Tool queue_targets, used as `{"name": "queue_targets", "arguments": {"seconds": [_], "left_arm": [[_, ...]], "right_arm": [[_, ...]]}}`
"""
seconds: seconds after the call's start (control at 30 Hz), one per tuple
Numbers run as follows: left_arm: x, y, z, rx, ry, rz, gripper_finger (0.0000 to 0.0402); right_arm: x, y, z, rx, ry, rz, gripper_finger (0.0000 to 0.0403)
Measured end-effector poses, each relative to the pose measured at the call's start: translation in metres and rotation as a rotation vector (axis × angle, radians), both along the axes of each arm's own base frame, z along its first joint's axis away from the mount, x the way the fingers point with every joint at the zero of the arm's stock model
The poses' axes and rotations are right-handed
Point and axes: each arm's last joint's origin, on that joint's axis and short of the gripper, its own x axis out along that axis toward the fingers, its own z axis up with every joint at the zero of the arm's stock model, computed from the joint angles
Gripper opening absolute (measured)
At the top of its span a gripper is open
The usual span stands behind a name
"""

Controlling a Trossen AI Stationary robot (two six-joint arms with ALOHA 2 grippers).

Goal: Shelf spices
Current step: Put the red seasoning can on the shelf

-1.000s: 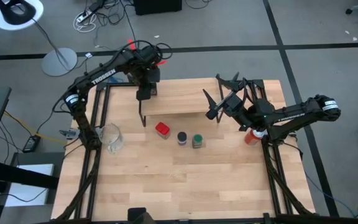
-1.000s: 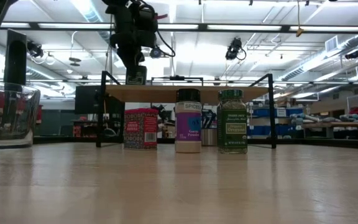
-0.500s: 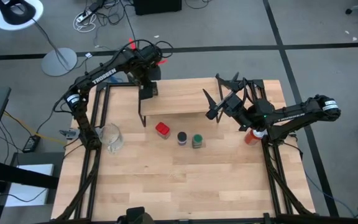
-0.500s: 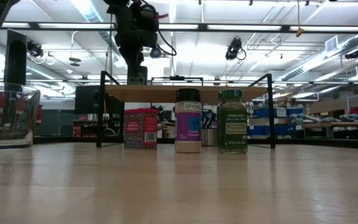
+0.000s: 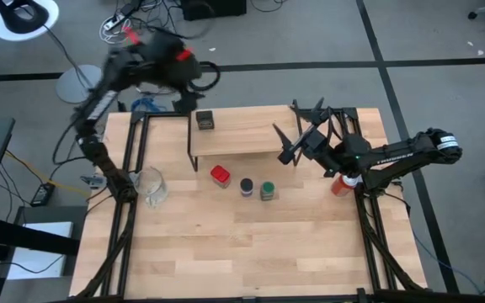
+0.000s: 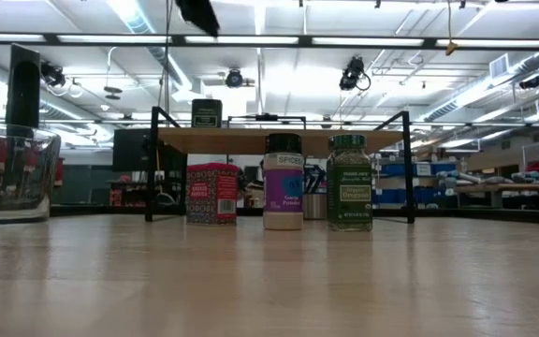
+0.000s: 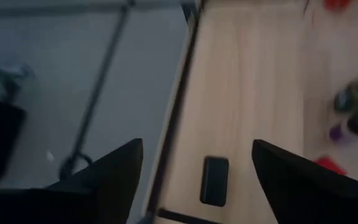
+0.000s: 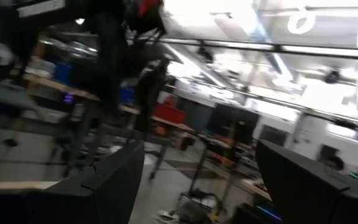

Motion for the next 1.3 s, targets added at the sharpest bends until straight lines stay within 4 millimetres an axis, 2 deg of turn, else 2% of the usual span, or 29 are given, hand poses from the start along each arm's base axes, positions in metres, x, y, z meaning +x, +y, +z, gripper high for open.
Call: {"name": "queue_targets", "arguments": {"seconds": [0.13,0.23,0.37,0.53,0.73,0.93,1.07,1.3], "left_arm": [[-0.037,-0.029,0.038,0.075,-0.148,0.019,0.0296],[-0.064,-0.049,0.052,0.094,-0.219,0.04,0.0291],[-0.093,-0.069,0.055,0.086,-0.251,0.063,0.0287],[-0.113,-0.083,0.046,0.066,-0.249,0.113,0.0286],[-0.12,-0.087,0.022,0.06,-0.249,0.14,0.0286],[-0.116,-0.085,-0.005,0.071,-0.271,0.136,0.0286],[-0.112,-0.082,-0.02,0.066,-0.266,0.135,0.0286],[-0.105,-0.077,-0.04,0.025,-0.217,0.136,0.0286]], "right_arm": [[0.007,0.002,0.001,0.014,0.044,0.144,0.0308],[0.021,0.001,0.009,0.112,0.124,0.22,0.0308],[0.049,0.004,0.007,0.206,0.259,0.273,0.0308],[0.088,0.01,0.004,0.32,0.313,0.381,0.0308],[0.13,0.015,-0.027,0.508,0.531,0.38,0.0308],[0.162,0.028,-0.053,0.619,0.628,0.397,0.0308],[0.179,0.031,-0.065,0.693,0.666,0.366,0.0308],[0.199,0.031,-0.098,0.766,0.778,0.268,0.0308]]}}
